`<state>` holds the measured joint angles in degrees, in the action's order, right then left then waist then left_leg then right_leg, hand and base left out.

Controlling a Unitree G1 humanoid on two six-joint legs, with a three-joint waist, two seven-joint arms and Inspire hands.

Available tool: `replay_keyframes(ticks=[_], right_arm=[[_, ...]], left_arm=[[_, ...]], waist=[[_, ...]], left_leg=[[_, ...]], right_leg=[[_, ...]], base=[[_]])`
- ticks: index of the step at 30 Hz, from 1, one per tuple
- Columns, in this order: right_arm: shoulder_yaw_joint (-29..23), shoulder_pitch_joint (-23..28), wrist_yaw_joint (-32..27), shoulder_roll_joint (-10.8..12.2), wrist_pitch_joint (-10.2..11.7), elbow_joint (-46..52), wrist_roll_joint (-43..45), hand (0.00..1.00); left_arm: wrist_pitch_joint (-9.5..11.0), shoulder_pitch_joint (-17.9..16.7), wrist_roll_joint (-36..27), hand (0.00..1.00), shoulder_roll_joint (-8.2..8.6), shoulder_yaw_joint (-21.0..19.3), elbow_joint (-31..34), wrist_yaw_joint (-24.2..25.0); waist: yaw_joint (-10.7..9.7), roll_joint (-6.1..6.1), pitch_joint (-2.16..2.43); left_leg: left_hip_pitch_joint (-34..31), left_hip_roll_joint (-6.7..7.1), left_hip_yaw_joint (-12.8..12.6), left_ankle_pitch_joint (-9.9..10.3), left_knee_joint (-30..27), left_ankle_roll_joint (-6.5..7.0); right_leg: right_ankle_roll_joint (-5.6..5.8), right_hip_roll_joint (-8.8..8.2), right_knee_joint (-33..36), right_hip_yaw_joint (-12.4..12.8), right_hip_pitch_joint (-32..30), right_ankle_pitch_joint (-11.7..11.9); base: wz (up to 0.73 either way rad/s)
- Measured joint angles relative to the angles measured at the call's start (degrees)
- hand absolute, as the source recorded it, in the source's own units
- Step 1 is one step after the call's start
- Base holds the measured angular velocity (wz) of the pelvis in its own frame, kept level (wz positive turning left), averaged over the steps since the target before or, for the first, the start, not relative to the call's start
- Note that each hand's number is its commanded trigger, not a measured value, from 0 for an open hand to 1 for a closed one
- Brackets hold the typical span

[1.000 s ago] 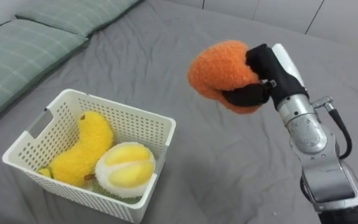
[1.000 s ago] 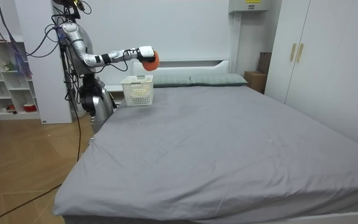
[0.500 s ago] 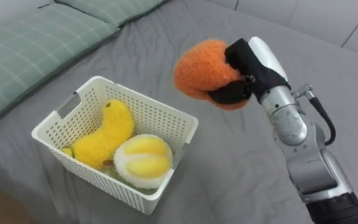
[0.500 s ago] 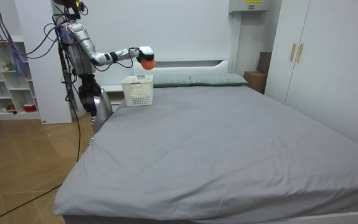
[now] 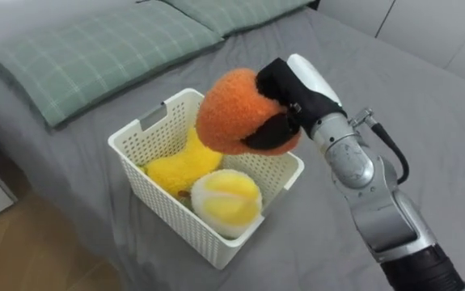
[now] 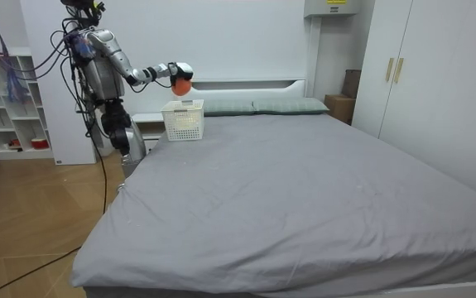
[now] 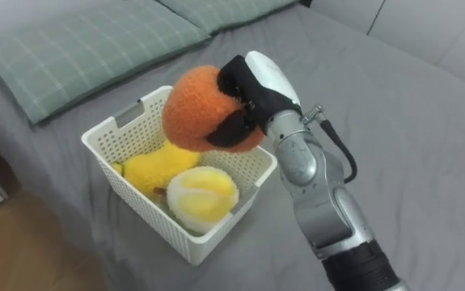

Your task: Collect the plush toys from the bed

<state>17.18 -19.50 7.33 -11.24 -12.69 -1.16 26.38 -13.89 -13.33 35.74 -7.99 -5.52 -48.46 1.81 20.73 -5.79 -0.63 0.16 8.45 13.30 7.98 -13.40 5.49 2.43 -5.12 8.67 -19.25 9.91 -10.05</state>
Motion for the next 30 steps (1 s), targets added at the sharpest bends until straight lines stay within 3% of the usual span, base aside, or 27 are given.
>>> replay_keyframes(ticks=[6, 15, 22, 25, 30], right_arm=[[0.27, -0.27, 1.58, 0.29, -0.83, -0.11, 0.00, 0.00], [0.27, -1.82, 1.58, 0.29, -1.14, -5.24, -1.91, 0.00], [0.27, -1.83, 1.58, 0.34, -1.06, -5.33, -1.90, 0.00], [0.28, -1.85, 1.57, 0.35, -1.04, -5.34, -1.90, 0.00], [0.27, -1.85, 1.57, 0.35, -1.04, -5.33, -1.58, 0.00]], left_arm=[[-1.17, 0.14, 0.01, 0.00, 0.22, 0.04, 0.11, -0.01], [-1.05, 1.59, -0.07, 0.00, 0.44, 0.15, 0.09, -0.26], [-0.85, 2.68, -0.12, 0.00, 0.44, 0.18, -0.04, -1.55], [-0.76, 2.68, -0.13, 0.00, 0.45, 0.18, -0.12, -1.66], [-0.71, 3.04, -0.14, 0.00, 0.45, 0.18, -0.18, -1.65]], waist=[[0.42, 0.02, -0.06], [0.08, 0.01, -0.12], [0.12, -0.34, -0.43], [0.21, -0.59, -0.86], [-0.03, -0.64, -0.86]], left_leg=[[-0.60, 0.05, 0.16, -0.65, 0.23, 0.05], [-0.44, -0.16, -0.62, -0.74, 0.89, 0.11], [-0.21, -0.32, -1.02, -0.86, 1.67, 0.20], [0.07, -0.49, -1.65, -0.87, 2.00, 0.20], [-0.33, -0.59, -2.07, -0.84, 2.08, 0.23]], right_leg=[[0.06, -0.03, 0.10, 0.30, -0.94, -0.05], [0.05, 0.08, 0.03, 1.92, -0.98, -0.05], [0.05, 0.07, -0.06, 2.20, -1.16, -0.05], [0.05, 0.11, -0.05, 3.00, -1.30, -0.05], [0.00, 0.17, 0.00, 3.52, -1.93, -0.01]], base=[[0.02], [-0.05], [-0.02], [-0.11], [-0.06]])
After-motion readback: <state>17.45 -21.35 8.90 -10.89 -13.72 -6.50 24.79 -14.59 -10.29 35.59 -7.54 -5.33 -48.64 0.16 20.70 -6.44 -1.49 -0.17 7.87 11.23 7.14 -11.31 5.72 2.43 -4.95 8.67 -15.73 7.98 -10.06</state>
